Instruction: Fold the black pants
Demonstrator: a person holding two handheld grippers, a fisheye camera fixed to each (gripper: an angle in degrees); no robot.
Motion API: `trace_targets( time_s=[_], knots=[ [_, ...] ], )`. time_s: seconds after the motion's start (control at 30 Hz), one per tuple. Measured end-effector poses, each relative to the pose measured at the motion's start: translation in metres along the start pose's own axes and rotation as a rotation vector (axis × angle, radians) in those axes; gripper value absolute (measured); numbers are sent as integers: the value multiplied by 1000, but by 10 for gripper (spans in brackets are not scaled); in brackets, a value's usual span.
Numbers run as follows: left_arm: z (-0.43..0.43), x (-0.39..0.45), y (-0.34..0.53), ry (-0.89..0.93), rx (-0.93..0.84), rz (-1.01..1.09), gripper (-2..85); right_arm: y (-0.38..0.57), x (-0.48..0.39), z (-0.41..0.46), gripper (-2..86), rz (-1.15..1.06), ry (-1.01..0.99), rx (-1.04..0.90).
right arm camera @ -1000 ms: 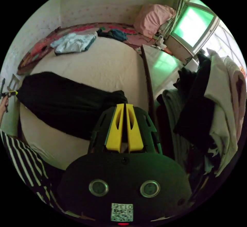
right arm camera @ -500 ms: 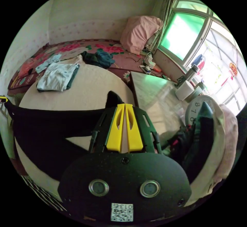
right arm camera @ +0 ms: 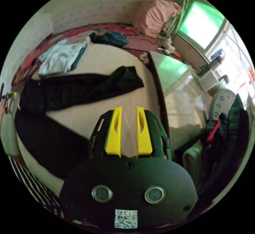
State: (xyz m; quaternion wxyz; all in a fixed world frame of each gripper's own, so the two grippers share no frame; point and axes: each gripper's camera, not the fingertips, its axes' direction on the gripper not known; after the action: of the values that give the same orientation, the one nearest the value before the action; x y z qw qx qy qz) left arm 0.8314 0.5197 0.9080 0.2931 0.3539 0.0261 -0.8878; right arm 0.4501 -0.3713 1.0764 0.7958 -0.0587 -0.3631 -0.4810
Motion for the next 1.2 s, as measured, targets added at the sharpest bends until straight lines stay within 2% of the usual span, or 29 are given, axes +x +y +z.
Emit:
trace_targets(
  time_s=[0.13,0.2,0.37,0.4,0.63,0.8,0.87,0.9,0.97,1.03,1.1,1.2],
  knots=[
    [7,1,68,-122,-79,-81,154,62,-18,-1,82,-159,29,-71],
    [14,5,87,-169,-118,-101,150,87,-24,6,77,-208,94,-170],
    [36,27,98,-258,-178,-88,126,104,-26,36,26,-241,146,-380],
    [37,32,96,-279,-173,-80,121,103,-29,35,19,-245,168,-328],
    [25,58,91,-315,-219,-22,103,89,-37,29,5,-270,261,-340],
    [8,66,94,-311,-203,-23,86,71,-40,9,10,-279,314,-198],
    [13,62,97,-271,-205,-49,66,71,-40,22,16,-283,306,-251],
    [20,59,99,-182,-223,-60,68,73,-38,32,22,-272,298,-319],
    [21,60,101,-145,-233,-76,74,76,-30,33,33,-220,315,-374],
    [6,71,108,-164,-124,-71,89,80,-18,13,45,-104,344,-290],
    [-4,94,111,-150,-41,25,98,91,-3,-10,71,25,368,-237],
    [9,165,112,-114,-53,356,105,108,1,-9,80,84,280,-271]
  ],
)
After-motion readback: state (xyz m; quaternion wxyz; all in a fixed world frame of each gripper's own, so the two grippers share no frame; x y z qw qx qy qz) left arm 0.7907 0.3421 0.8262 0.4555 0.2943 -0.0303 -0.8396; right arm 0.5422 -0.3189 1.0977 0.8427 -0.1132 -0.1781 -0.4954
